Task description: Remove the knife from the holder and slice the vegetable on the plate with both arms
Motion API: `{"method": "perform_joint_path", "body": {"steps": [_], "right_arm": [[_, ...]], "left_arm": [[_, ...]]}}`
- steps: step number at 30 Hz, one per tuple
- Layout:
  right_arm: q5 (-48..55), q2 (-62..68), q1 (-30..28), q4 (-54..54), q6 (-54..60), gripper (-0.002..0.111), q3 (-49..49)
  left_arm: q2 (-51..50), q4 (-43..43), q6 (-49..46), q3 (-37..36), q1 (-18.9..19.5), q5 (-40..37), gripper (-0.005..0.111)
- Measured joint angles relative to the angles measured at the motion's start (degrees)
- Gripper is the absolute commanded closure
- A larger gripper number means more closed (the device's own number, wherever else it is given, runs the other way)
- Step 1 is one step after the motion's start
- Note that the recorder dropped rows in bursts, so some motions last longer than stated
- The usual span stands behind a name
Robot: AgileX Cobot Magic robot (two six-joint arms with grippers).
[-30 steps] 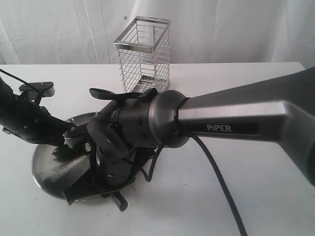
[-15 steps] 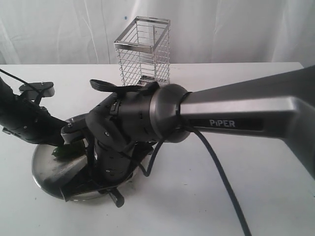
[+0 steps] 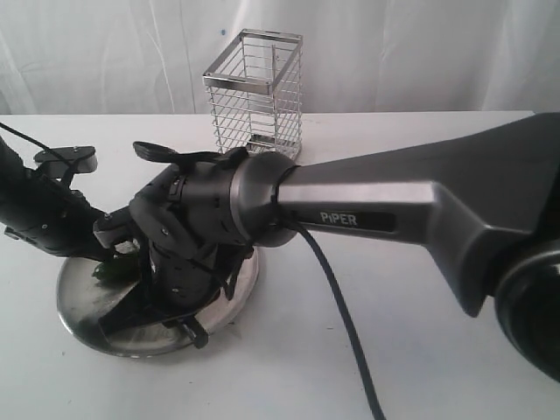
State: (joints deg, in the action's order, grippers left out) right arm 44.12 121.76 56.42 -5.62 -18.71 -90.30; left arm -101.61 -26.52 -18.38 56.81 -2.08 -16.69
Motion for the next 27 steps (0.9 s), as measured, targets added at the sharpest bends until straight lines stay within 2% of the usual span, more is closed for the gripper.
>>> {"method": "perform_joint_path", "body": {"steps": [9, 16, 27], "right_arm": [[0.3, 3.7, -1.7, -0.5, 2.4, 0.108, -6.5], [2.5, 5.0, -2.0, -0.3, 2.8, 0.108, -7.9], [13.7, 5.0, -2.2, 6.4, 7.0, 0.108, -8.6]], "left_arm": [[0.0, 0.0, 0.0, 0.0, 0.0, -0.3, 0.107], [0.0, 0.0, 0.0, 0.0, 0.0, -0.4, 0.107], [0.0, -0.2, 0.0, 0.0, 0.0, -0.6, 0.107]]}}
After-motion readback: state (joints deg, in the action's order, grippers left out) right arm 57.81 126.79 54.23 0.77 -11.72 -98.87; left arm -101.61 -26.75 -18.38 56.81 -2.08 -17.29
